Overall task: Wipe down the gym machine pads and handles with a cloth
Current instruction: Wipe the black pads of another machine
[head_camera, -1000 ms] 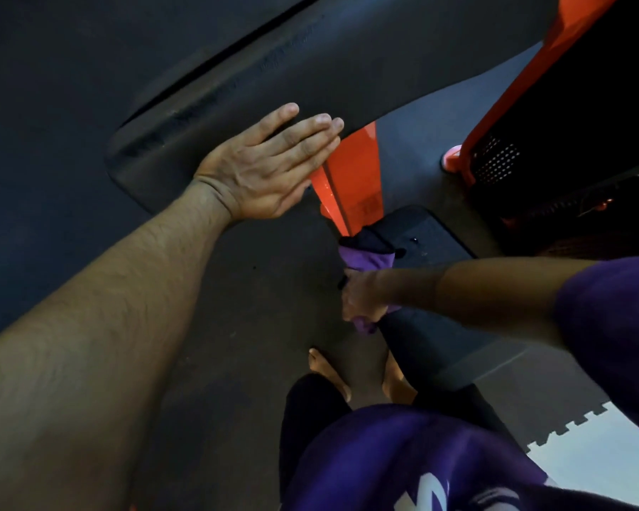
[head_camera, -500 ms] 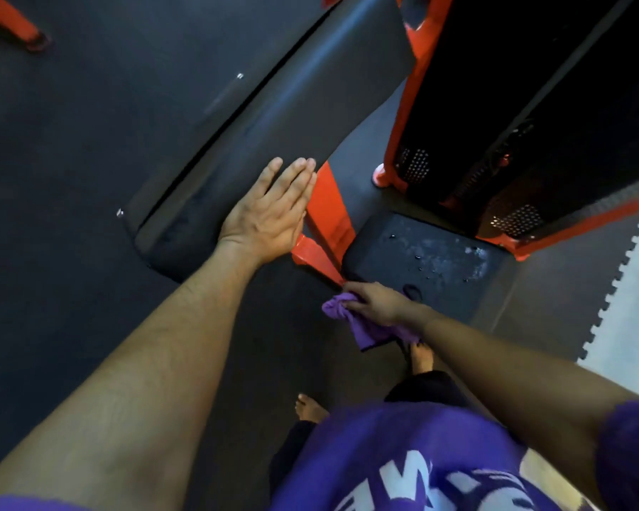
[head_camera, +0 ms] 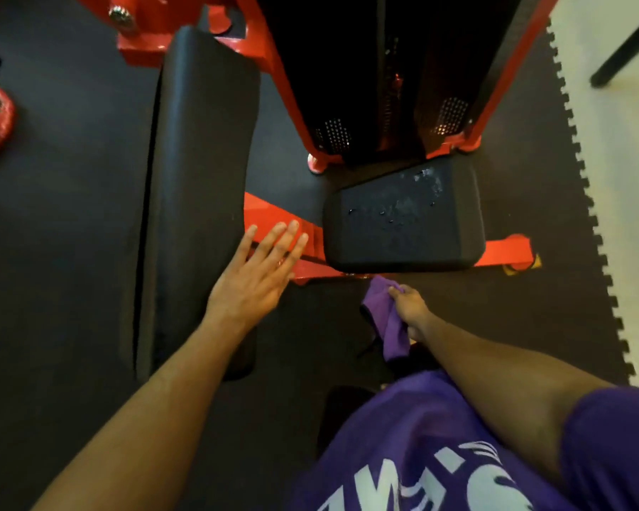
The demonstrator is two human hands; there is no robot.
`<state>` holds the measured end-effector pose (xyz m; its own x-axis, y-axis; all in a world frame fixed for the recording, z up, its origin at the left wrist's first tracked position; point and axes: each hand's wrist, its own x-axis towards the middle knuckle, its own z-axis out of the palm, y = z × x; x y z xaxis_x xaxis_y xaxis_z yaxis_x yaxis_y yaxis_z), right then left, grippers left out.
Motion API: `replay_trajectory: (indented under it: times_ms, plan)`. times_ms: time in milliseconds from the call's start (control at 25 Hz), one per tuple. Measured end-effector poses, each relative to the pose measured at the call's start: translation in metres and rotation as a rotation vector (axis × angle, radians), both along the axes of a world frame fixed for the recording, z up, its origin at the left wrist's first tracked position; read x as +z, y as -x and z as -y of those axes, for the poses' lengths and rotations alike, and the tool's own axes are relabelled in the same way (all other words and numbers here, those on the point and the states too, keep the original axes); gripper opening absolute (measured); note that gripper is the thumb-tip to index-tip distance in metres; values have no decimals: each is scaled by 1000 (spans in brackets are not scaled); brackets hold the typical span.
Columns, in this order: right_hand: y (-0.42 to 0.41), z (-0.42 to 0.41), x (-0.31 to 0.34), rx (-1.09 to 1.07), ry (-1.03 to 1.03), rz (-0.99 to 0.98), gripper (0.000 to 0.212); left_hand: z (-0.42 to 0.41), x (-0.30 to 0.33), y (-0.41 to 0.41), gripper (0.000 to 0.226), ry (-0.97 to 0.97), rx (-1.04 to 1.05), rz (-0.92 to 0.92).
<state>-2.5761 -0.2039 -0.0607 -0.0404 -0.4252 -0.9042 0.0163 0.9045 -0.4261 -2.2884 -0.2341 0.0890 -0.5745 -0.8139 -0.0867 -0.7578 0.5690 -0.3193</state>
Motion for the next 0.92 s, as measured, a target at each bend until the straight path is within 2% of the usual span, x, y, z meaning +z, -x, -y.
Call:
replay_trajectory:
  times_ms: [120,240,400,480,520,600,680,760,880,920]
  plan:
    - [-5,3,9,-105,-17,-11,22,10,-8,5,65,-102,-73,-38]
    - [-14,-2,27,-273,-49,-28,23,43,-24,25,65,-229,-245,-95]
    - [-40,-20,51,-720,-86,-68,22,110,-66,63,69,-435,-419,-70]
    - [-52,-17,58,-1024,-45,-90,14,149,-92,90,70,-432,-486,-94]
    - [-55,-13,60,-1106,-15,-109,16,168,-107,107,71,-410,-537,-110]
    - [-65,3,49,-1135,15,-114,36,195,-143,147,71,-394,-638,-148]
    - [-80,28,34,-1153,47,-261,45,205,-176,175,74,-398,-679,-176]
    - [-91,50,10,-1122,136,-589,46,209,-209,177,76,-363,-670,-247]
    - [-61,75,-30,-1343,111,-778,30,213,-231,168,78,-343,-712,-340]
    - [-41,73,-32,-1378,171,-850,28,214,-232,165,78,-347,-736,-370]
